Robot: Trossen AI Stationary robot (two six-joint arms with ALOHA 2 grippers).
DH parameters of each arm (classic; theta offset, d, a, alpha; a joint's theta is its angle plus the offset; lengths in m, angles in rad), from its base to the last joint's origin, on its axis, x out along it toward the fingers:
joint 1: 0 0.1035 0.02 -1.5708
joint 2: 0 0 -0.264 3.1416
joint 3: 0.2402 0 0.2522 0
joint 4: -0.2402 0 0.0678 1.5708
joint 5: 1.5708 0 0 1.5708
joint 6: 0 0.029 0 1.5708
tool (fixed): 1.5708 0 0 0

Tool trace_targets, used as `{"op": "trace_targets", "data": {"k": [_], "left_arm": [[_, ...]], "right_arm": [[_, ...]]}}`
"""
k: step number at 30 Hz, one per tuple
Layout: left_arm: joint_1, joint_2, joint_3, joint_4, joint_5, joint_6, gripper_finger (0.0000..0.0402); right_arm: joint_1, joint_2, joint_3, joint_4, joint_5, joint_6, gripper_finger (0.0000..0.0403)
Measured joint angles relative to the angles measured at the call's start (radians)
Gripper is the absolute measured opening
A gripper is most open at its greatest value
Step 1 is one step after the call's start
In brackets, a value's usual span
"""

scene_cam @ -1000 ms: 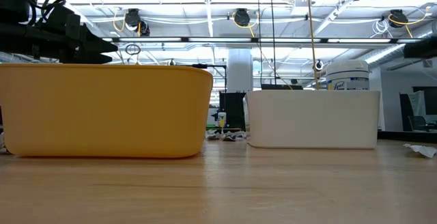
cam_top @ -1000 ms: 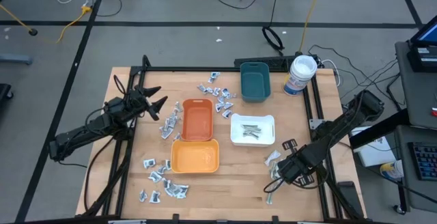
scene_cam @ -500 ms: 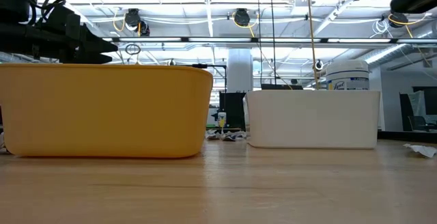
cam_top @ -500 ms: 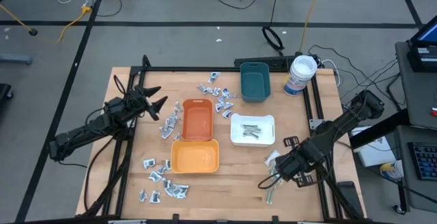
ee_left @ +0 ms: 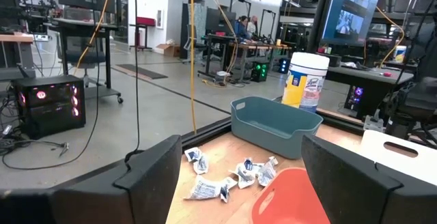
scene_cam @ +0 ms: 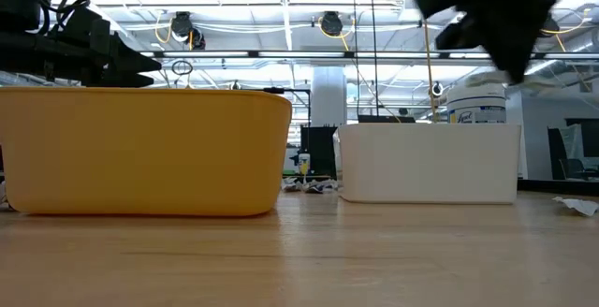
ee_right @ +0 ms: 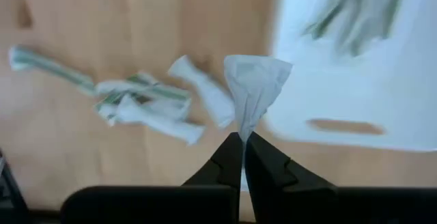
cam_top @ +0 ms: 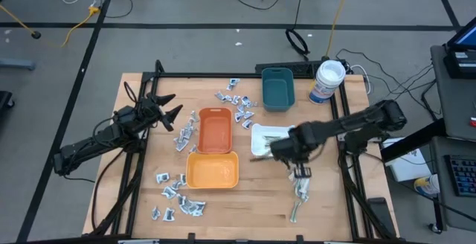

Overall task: Pick & Place First Aid Supplies
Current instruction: Put the green sachet into the white bin

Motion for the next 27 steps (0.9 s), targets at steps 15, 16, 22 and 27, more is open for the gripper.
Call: {"op": "trace_targets", "data": {"k": [15,16,22,27], "left_arm": [[0.0,0.0,0.0,0.0,0.0,0.0,0.0308],[0.0,0.0,0.0,0.0,0.0,0.0,0.0308],[0.0,0.0,0.0,0.0,0.0,0.0,0.0308],[0.0,0.0,0.0,0.0,0.0,-0.001,0.0308]], "right_arm": [[-0.245,0.202,0.165,0.002,-0.001,-0.12,0.0006],[-0.248,0.213,0.166,0.005,0.0,-0.12,0.0006],[-0.249,0.291,0.166,0.08,0.004,-0.138,0.0006],[-0.25,0.341,0.166,0.144,0.006,-0.142,0.0006]]}}
